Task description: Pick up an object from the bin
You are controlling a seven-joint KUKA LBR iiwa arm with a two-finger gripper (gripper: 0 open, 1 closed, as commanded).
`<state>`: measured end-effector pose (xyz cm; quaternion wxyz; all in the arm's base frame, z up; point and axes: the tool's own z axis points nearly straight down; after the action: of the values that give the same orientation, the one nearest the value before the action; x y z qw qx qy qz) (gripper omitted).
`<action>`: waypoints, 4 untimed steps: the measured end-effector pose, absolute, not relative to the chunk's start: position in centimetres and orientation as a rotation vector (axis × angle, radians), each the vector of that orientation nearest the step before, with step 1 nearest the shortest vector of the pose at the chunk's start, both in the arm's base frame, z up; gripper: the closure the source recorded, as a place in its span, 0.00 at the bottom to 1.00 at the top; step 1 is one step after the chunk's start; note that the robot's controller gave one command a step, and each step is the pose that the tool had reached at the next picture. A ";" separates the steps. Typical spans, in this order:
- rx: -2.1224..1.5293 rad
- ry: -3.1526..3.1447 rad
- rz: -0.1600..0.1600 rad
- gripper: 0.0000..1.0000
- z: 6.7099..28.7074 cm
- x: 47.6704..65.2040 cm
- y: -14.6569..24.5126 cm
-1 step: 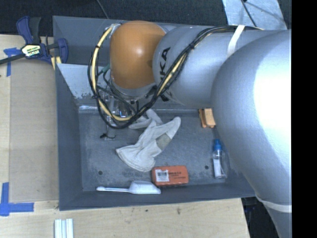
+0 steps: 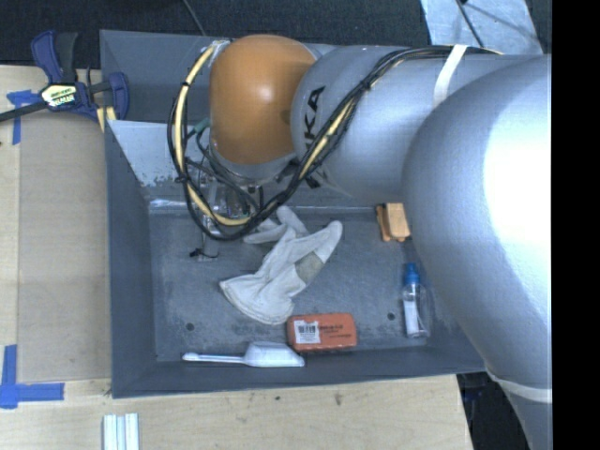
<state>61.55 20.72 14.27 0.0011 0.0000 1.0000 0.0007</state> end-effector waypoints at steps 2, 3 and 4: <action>0.056 3.137 -0.007 0.00 9.9 60.9 18.6; -0.012 3.142 0.006 0.00 8.3 60.2 20.2; -0.142 3.135 0.004 0.00 7.5 60.3 14.4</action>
Offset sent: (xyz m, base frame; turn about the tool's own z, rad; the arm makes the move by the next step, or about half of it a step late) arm -0.0148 0.0091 -0.0632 0.0397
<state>60.28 14.36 7.52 0.0017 -0.0451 0.9990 0.0012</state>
